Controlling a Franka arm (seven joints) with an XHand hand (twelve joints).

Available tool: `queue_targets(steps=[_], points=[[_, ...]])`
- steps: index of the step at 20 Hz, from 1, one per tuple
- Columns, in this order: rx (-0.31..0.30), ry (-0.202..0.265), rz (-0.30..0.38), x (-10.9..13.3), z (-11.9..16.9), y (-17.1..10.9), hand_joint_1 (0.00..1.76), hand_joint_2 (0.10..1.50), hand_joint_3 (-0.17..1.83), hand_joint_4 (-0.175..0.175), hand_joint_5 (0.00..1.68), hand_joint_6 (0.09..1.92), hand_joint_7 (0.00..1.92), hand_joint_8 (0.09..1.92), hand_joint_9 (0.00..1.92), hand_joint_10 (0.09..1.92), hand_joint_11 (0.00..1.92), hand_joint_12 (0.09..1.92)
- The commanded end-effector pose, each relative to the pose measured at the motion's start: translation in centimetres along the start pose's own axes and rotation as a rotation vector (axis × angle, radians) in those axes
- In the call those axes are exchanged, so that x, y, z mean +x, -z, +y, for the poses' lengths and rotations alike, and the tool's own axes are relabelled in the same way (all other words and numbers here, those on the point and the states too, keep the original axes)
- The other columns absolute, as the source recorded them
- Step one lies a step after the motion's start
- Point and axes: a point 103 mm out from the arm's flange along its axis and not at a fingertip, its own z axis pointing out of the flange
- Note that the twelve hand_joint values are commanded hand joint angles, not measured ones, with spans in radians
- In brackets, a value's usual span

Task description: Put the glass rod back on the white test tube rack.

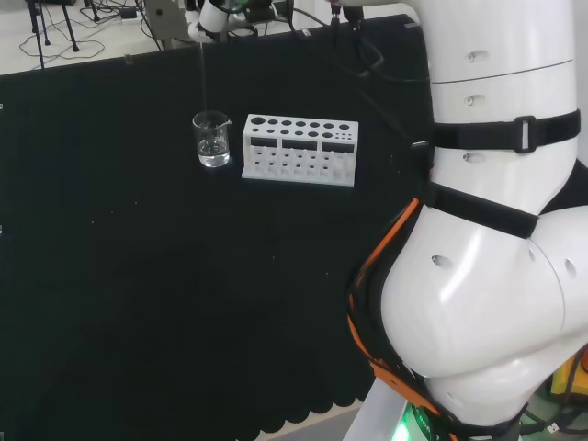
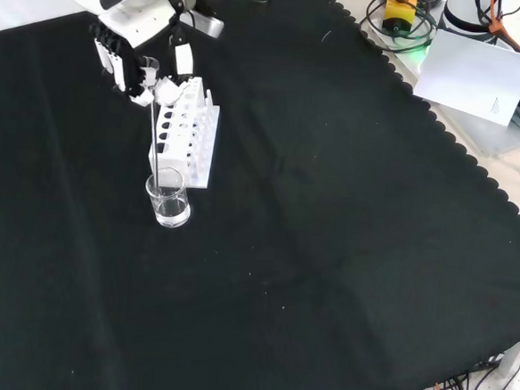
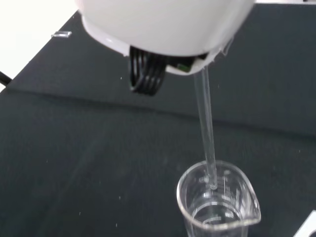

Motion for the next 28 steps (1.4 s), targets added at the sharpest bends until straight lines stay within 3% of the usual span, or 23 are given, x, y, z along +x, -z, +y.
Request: queue_targets(steps=[1,5,9,14,18,20,28], points=[[-0.053,0.015,0.069,-0.2,-2.5,1.2,1.22,0.47,0.98,-0.175,1.33,0.73,1.59,0.93,1.84,0.67,1.39,0.72],[-0.030,-0.017,0.026,0.8,-3.0,2.2,1.22,0.47,0.98,-0.175,1.33,0.73,1.59,0.93,1.84,0.67,1.39,0.72],[-0.002,-0.045,-0.032,3.4,-3.2,4.5,1.22,0.47,0.98,-0.175,1.33,0.73,1.59,0.93,1.84,0.67,1.39,0.72],[-0.010,-0.066,-0.053,4.7,-3.0,6.0,1.22,0.47,0.98,-0.175,1.33,0.73,1.59,0.93,1.84,0.67,1.39,0.72],[-0.035,-0.121,-0.062,3.1,-4.3,6.3,1.22,0.47,0.98,-0.175,1.33,0.73,1.59,0.93,1.84,0.67,1.39,0.72],[-0.070,-0.115,-0.035,0.4,-7.5,7.1,1.22,0.47,0.98,-0.175,1.33,0.73,1.59,0.93,1.84,0.67,1.39,0.72],[-0.062,-0.171,-0.051,-0.3,-6.2,7.2,1.22,0.47,0.98,-0.175,1.33,0.73,1.59,0.93,1.84,0.67,1.39,0.72]])
